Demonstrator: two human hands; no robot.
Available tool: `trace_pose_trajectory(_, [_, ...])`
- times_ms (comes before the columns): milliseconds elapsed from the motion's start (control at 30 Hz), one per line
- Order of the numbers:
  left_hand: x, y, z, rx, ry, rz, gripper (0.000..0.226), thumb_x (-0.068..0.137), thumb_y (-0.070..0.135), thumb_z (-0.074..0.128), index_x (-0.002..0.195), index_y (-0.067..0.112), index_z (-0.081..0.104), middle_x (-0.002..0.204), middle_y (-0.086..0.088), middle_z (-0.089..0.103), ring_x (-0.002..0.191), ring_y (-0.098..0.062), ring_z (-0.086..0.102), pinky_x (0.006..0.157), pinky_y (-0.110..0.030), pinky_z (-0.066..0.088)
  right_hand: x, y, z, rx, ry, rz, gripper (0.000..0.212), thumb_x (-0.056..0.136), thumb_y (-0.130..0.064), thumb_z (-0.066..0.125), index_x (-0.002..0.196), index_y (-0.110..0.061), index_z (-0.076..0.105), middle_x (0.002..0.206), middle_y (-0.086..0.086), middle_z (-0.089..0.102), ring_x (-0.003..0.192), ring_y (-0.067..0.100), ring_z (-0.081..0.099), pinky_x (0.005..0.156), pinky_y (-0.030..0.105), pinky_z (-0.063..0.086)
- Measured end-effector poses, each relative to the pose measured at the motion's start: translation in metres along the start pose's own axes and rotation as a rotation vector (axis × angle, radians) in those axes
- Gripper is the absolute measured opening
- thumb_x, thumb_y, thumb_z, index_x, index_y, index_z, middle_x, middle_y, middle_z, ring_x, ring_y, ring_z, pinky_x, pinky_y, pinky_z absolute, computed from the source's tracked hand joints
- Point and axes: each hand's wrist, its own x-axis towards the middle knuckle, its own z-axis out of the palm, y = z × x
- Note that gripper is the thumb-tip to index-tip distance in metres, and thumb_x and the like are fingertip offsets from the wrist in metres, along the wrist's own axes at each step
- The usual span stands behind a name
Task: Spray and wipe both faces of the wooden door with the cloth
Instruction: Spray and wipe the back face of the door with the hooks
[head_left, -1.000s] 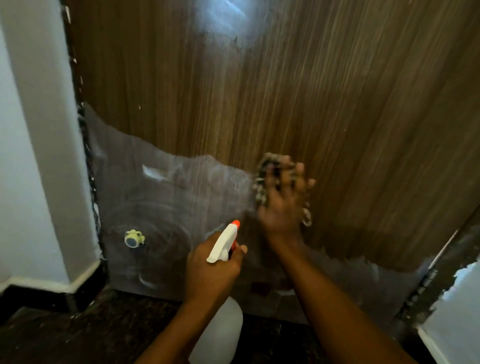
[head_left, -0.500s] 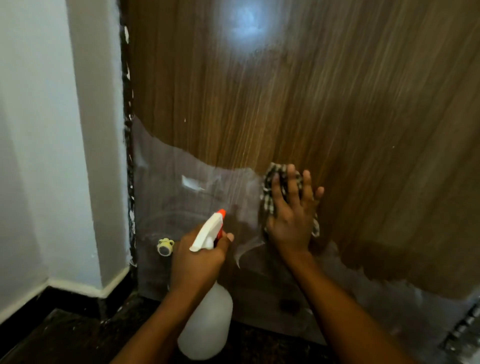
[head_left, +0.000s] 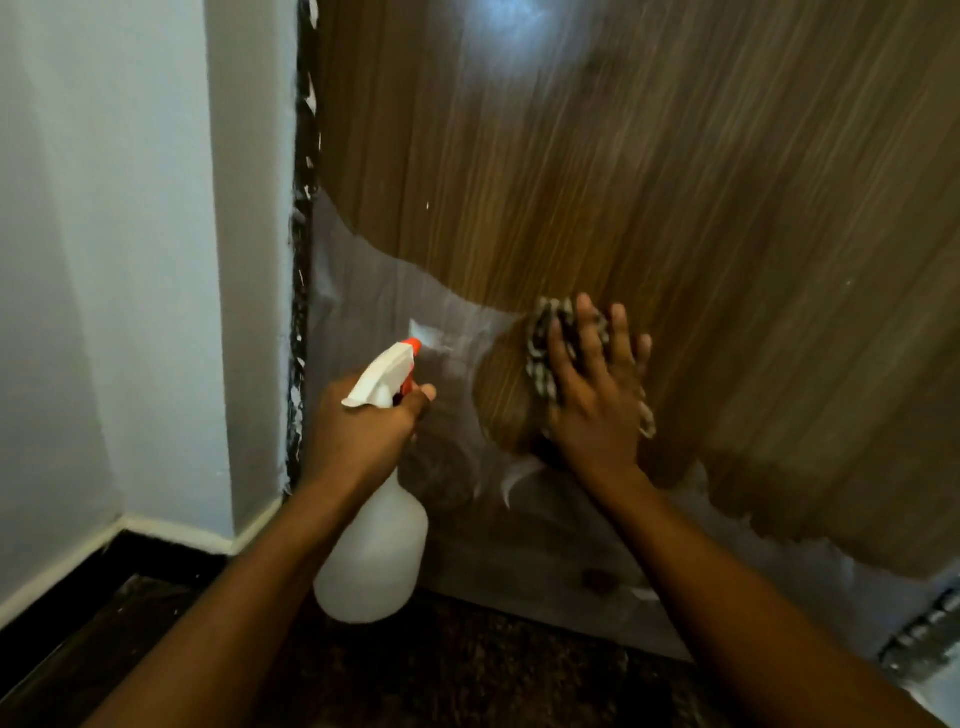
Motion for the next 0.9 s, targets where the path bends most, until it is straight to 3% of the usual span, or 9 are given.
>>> trace_pose_trajectory(100, [0.004, -0.005, -0.021, 0.019, 0.047, 0.022, 0.052, 0.077, 0.034, 0.073, 0.123, 0.016, 0.058, 0.107, -0.014, 0.067, 0.095, -0.03, 0.065, 0.089, -0.047, 0.053, 0.043, -0.068, 0.013, 0.044, -0.041, -0.208, 0.06, 0.097, -0.036, 0.052, 0.153, -0.022, 0.037, 0.163, 0.008, 0.024, 0.151, 0.036, 0.014, 0.121, 0.058, 0.006])
trace_pose_trajectory(200, [-0.004, -0.02, -0.021, 0.032, 0.044, 0.013, 0.054, 0.077, 0.034, 0.072, 0.127, 0.019, 0.056, 0.11, -0.012, 0.066, 0.094, -0.029, 0.065, 0.088, -0.045, 0.054, 0.006, -0.073, 0.028, -0.015, -0.156, -0.501, 0.062, 0.098, -0.031, 0.054, 0.155, -0.021, 0.033, 0.164, 0.007, 0.023, 0.152, 0.033, 0.014, 0.122, 0.055, 0.005])
trace_pose_trajectory(300, [-0.005, -0.025, -0.021, 0.05, 0.045, -0.007, 0.055, 0.075, 0.037, 0.073, 0.126, 0.021, 0.057, 0.111, -0.01, 0.066, 0.093, -0.028, 0.065, 0.087, -0.045, 0.055, -0.024, -0.036, 0.029, -0.066, -0.171, -0.734, 0.057, 0.1, -0.027, 0.053, 0.154, -0.021, 0.035, 0.163, 0.006, 0.026, 0.151, 0.031, 0.02, 0.122, 0.05, 0.015])
trace_pose_trajectory(367, [-0.003, -0.03, -0.027, 0.063, 0.065, -0.012, 0.054, 0.076, 0.037, 0.073, 0.124, 0.018, 0.057, 0.11, -0.009, 0.065, 0.091, -0.026, 0.064, 0.085, -0.038, 0.054, -0.028, -0.02, 0.02, -0.074, -0.147, -0.742, 0.058, 0.098, -0.027, 0.055, 0.154, -0.023, 0.036, 0.162, 0.005, 0.028, 0.15, 0.03, 0.024, 0.12, 0.049, 0.022])
trace_pose_trajectory(467, [-0.001, -0.038, -0.039, 0.126, 0.105, 0.002, 0.055, 0.077, 0.037, 0.071, 0.124, 0.013, 0.055, 0.11, -0.005, 0.062, 0.086, -0.018, 0.056, 0.077, -0.026, 0.046, 0.0, -0.029, 0.005, -0.056, -0.097, -0.455, 0.06, 0.098, -0.037, 0.052, 0.154, -0.023, 0.035, 0.163, 0.005, 0.027, 0.151, 0.032, 0.021, 0.12, 0.053, 0.018])
trace_pose_trajectory(567, [0.005, -0.034, -0.054, 0.11, 0.141, 0.041, 0.055, 0.077, 0.035, 0.071, 0.125, 0.013, 0.056, 0.116, -0.008, 0.063, 0.088, -0.016, 0.053, 0.079, -0.025, 0.044, 0.061, -0.084, 0.004, -0.005, -0.011, -0.273, 0.057, 0.099, -0.034, 0.044, 0.154, -0.019, 0.036, 0.162, 0.007, 0.027, 0.151, 0.034, 0.02, 0.12, 0.056, 0.015])
trace_pose_trajectory(667, [0.013, -0.032, -0.061, 0.085, 0.18, 0.071, 0.053, 0.078, 0.032, 0.072, 0.125, 0.014, 0.057, 0.119, -0.009, 0.063, 0.09, -0.017, 0.054, 0.081, -0.026, 0.044, 0.083, -0.134, 0.028, 0.005, -0.052, -0.452, 0.06, 0.098, -0.033, 0.045, 0.155, -0.017, 0.033, 0.163, 0.009, 0.025, 0.151, 0.035, 0.018, 0.122, 0.054, 0.008])
trace_pose_trajectory(800, [0.018, -0.035, -0.061, 0.093, 0.191, 0.031, 0.054, 0.08, 0.031, 0.069, 0.128, 0.012, 0.053, 0.124, -0.011, 0.061, 0.103, -0.026, 0.059, 0.086, -0.031, 0.046, 0.037, -0.128, 0.052, -0.078, -0.195, -0.823, 0.061, 0.1, -0.029, 0.045, 0.157, -0.017, 0.028, 0.164, 0.009, 0.02, 0.152, 0.034, 0.014, 0.123, 0.051, 0.009])
trace_pose_trajectory(900, [0.016, -0.044, -0.062, 0.109, 0.196, 0.027, 0.05, 0.08, 0.03, 0.07, 0.125, 0.012, 0.057, 0.109, -0.006, 0.064, 0.089, -0.017, 0.057, 0.076, -0.018, 0.044, 0.019, -0.094, 0.041, -0.107, -0.206, -0.867, 0.059, 0.098, -0.031, 0.042, 0.156, -0.019, 0.031, 0.164, 0.008, 0.022, 0.151, 0.033, 0.018, 0.122, 0.049, 0.014])
